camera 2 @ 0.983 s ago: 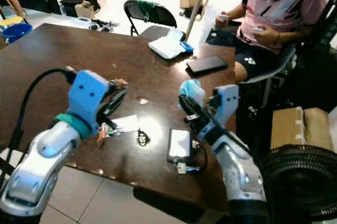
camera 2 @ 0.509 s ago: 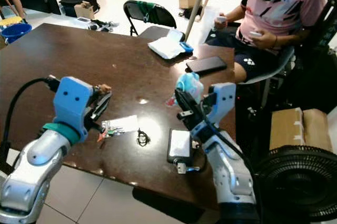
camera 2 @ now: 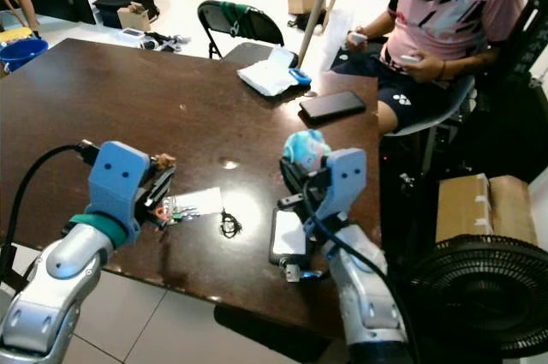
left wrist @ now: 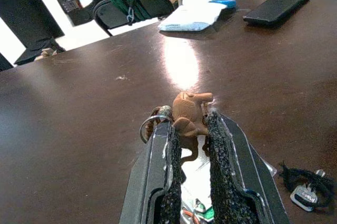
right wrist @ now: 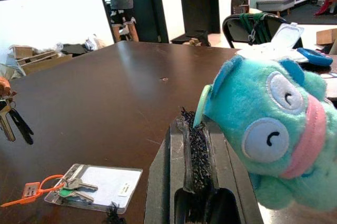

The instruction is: Hang keys on a hook

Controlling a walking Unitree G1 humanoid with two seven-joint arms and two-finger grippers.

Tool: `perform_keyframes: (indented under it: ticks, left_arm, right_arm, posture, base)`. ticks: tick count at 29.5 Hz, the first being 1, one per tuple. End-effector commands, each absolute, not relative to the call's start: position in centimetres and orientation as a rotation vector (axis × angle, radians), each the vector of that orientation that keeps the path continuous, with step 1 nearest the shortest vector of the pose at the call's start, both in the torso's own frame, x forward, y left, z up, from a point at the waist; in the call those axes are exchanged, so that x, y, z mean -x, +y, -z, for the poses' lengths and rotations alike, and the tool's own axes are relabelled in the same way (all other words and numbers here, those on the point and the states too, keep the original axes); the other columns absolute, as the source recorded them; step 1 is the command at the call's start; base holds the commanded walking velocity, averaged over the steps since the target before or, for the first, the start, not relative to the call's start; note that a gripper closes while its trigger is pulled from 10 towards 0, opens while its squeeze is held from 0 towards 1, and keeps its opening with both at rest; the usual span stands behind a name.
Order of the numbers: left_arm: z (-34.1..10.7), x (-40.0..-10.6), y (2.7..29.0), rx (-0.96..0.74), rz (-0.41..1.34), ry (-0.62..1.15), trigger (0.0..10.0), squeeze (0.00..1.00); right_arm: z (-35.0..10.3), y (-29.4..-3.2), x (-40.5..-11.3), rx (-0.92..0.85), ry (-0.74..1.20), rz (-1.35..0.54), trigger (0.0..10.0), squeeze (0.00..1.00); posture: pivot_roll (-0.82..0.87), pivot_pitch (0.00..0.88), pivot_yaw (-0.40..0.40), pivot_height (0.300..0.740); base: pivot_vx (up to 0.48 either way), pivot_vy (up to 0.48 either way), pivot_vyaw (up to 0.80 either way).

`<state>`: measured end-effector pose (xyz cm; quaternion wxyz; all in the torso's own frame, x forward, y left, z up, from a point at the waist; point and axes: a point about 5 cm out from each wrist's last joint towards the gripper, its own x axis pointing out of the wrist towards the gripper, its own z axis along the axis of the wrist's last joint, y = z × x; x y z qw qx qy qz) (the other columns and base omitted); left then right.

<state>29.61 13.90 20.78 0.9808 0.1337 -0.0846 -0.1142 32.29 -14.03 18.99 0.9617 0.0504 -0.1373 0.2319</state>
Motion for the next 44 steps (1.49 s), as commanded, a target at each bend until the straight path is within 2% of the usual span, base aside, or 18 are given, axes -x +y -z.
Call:
perform_keyframes:
  ticks: [1, 9, 16, 37, 44]
  left_arm:
    - [-20.36, -29.68, 14.31, -0.278, 0.222, -0.158, 10.0, 0.0]
    - [-20.39, -29.68, 13.98, -0.267, 0.225, -0.163, 10.0, 0.0]
    - [-20.31, -29.65, 13.79, -0.261, 0.229, -0.164, 10.0, 0.0]
    - [-20.09, -29.6, 13.86, -0.255, 0.233, -0.15, 10.0, 0.0]
    - [-20.18, -29.76, 14.01, -0.246, 0.219, -0.147, 10.0, 0.0]
  right_arm:
    - [-18.59, -13.83, -32.22, -0.098, -0.27, -0.471, 10.0, 0.0]
    - [-18.35, -14.36, -32.28, -0.054, -0.265, -0.47, 10.0, 0.0]
    - [-18.47, -14.46, -32.39, -0.047, -0.267, -0.467, 10.0, 0.0]
    - [-18.64, -14.33, -32.59, -0.09, -0.27, -0.469, 10.0, 0.0]
    - [-18.86, -14.41, -32.74, -0.051, -0.281, -0.468, 10.0, 0.0]
  posture:
    - [0.05, 0.071, 0.127, 0.74]
    - [0.04, 0.078, 0.117, 0.74]
    - [0.04, 0.083, 0.106, 0.74]
    - [0.04, 0.092, 0.106, 0.74]
    - [0.04, 0.094, 0.103, 0.74]
  base:
    - [0.0, 0.0, 0.0]
    - [0.0, 0.0, 0.0]
    - [-0.28, 0.0, 0.0]
    - [-0.398, 0.0, 0.0]
    - [-0.366, 0.0, 0.07]
